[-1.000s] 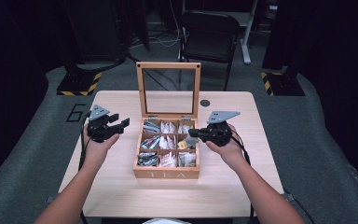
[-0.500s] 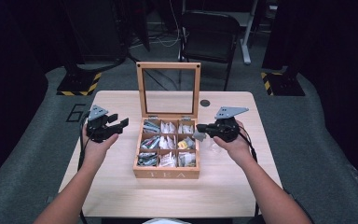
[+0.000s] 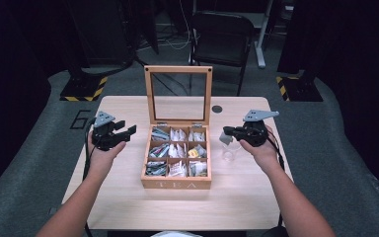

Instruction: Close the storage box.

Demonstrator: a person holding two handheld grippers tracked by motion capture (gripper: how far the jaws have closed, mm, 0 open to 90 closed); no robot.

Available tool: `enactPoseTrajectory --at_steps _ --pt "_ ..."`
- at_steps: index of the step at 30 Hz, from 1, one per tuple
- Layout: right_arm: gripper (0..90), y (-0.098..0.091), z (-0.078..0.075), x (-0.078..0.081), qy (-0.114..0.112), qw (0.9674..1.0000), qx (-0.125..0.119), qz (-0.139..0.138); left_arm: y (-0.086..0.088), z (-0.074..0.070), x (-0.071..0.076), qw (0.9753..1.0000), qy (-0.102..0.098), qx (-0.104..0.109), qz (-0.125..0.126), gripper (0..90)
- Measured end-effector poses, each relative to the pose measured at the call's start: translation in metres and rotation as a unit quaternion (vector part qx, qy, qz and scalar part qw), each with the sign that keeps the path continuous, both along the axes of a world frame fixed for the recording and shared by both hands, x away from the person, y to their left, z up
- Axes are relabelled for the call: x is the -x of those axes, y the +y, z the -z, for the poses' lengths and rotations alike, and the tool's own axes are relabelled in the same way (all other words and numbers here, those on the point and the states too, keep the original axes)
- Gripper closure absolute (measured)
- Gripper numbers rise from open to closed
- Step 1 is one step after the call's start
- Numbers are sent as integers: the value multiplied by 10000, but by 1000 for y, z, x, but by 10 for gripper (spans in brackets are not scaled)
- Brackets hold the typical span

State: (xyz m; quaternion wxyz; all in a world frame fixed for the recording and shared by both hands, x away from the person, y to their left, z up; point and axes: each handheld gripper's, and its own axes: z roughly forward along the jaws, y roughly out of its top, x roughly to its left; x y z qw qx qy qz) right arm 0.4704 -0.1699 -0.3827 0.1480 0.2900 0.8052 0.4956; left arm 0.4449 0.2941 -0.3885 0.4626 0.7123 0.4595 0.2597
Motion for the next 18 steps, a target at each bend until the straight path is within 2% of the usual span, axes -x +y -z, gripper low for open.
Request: enactPoseTrajectory --at_steps 9,10,18 --pt "900 -8 1 -1 45 9999 -11 162 -1 0 0 10000 -5 6 -2 464" --pt "900 -9 1 -2 -9 9999 23 131 -1 0 0 10000 -4 6 -4 463" --pt "900 -11 6 -5 16 9998 77 201 0 1 0 10000 -6 8 -6 463"
